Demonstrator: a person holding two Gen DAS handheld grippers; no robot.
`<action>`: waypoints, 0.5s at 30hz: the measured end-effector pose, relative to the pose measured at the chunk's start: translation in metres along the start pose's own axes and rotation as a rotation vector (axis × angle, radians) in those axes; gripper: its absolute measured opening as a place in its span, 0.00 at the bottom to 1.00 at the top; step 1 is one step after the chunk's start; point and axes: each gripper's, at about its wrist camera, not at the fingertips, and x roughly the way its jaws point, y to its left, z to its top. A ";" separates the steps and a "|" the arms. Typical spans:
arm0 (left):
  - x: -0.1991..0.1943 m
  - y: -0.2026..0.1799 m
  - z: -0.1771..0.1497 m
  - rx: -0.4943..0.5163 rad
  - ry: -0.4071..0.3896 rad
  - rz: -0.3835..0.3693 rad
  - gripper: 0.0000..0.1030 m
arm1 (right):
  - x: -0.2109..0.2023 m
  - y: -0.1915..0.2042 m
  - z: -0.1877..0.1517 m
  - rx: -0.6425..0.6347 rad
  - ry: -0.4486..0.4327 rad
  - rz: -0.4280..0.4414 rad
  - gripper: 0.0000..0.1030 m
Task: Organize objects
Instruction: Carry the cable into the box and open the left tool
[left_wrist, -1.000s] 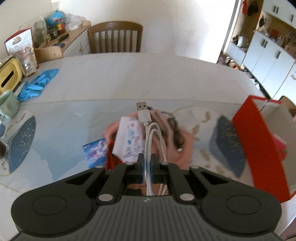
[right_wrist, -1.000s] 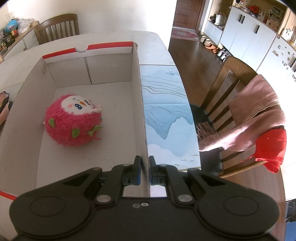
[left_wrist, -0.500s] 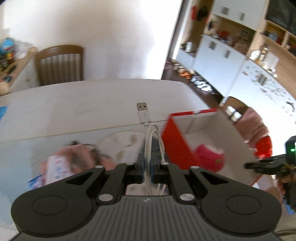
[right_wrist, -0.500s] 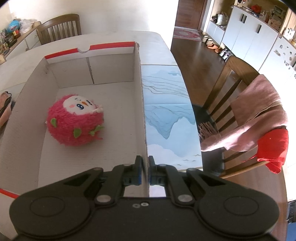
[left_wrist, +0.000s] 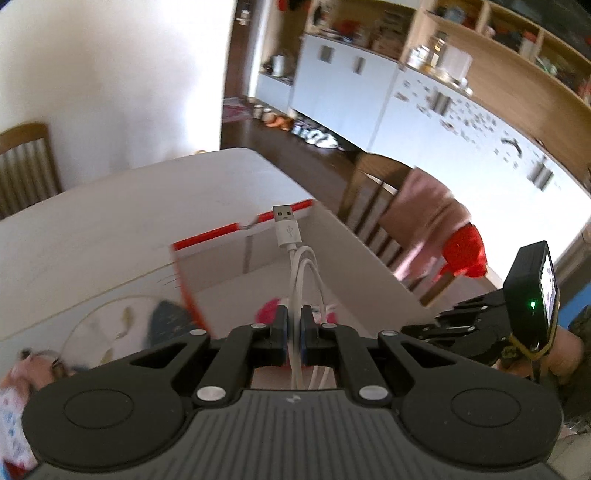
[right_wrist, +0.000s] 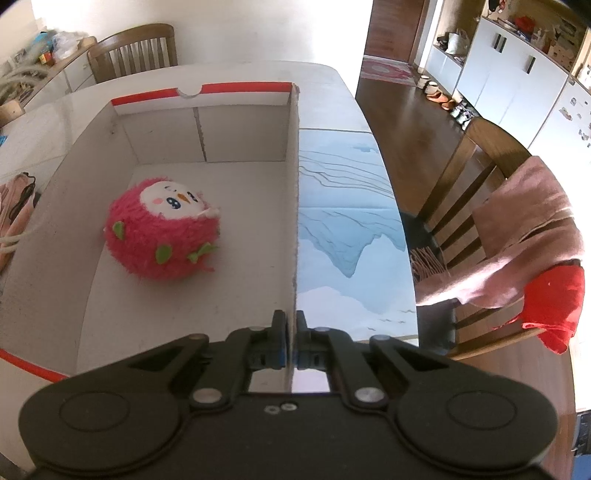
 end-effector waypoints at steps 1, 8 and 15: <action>0.005 -0.006 0.004 0.013 0.004 -0.007 0.05 | 0.000 0.000 0.000 -0.001 0.000 0.002 0.03; 0.053 -0.040 0.019 0.098 0.077 -0.038 0.05 | 0.001 -0.001 0.000 -0.017 -0.001 0.008 0.03; 0.107 -0.061 0.011 0.135 0.173 -0.033 0.05 | 0.002 0.000 0.000 -0.032 0.004 0.015 0.03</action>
